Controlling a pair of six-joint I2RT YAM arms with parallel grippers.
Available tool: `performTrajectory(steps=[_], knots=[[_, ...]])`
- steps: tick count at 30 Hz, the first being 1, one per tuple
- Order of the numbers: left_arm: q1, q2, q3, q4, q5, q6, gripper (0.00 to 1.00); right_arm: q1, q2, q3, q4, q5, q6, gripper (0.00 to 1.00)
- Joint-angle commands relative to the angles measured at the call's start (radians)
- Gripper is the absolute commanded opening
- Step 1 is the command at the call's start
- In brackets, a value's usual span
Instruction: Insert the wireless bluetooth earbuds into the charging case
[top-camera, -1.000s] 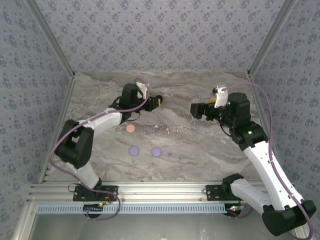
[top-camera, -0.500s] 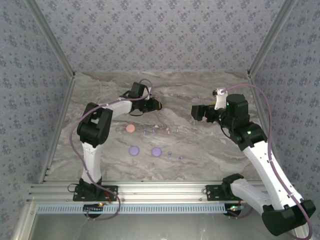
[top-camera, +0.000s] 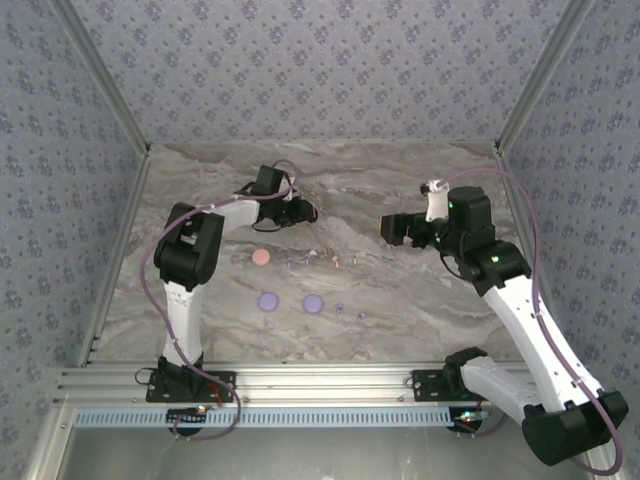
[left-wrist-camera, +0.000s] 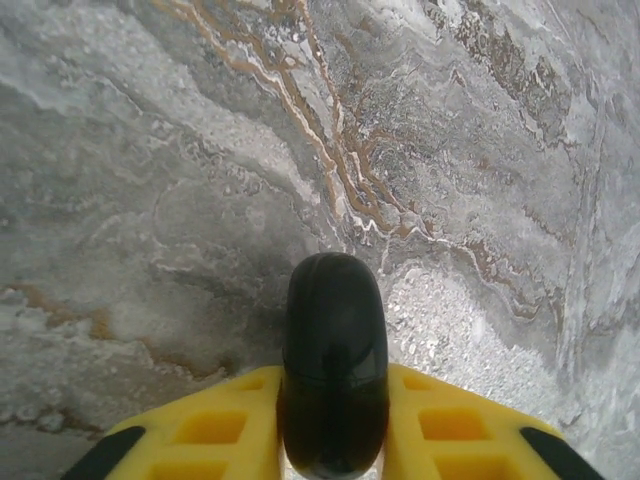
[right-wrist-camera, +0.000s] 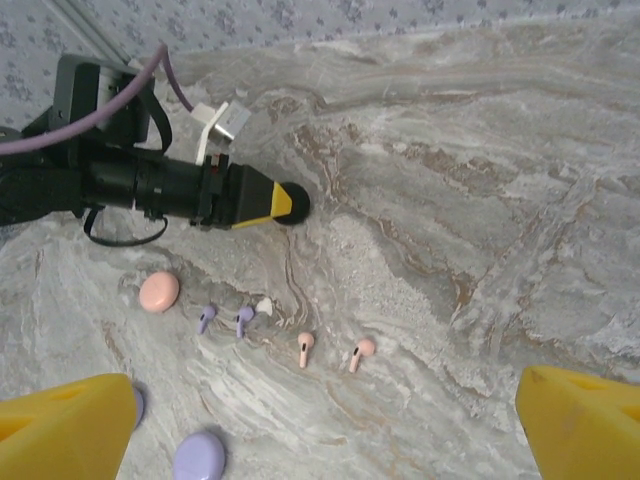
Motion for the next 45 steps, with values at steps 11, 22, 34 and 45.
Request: performTrajectory(steps=[11, 22, 34, 45], knots=[[0.026, -0.093, 0.023, -0.070, -0.070, 0.068, 0.50, -0.003, 0.054, 0.062, -0.120, -0.074, -0.052, 1.00], [0.035, -0.568, -0.334, 0.107, -0.264, 0.083, 0.66, 0.281, 0.184, 0.032, -0.164, 0.112, -0.101, 1.00], [0.150, -0.992, -0.641, 0.098, -0.436, 0.011, 0.80, 0.544, 0.500, 0.029, -0.058, 0.120, -0.088, 0.99], [0.182, -1.136, -0.718, 0.056, -0.489, 0.002, 0.84, 0.663, 0.743, 0.150, -0.046, 0.210, -0.228, 0.98]])
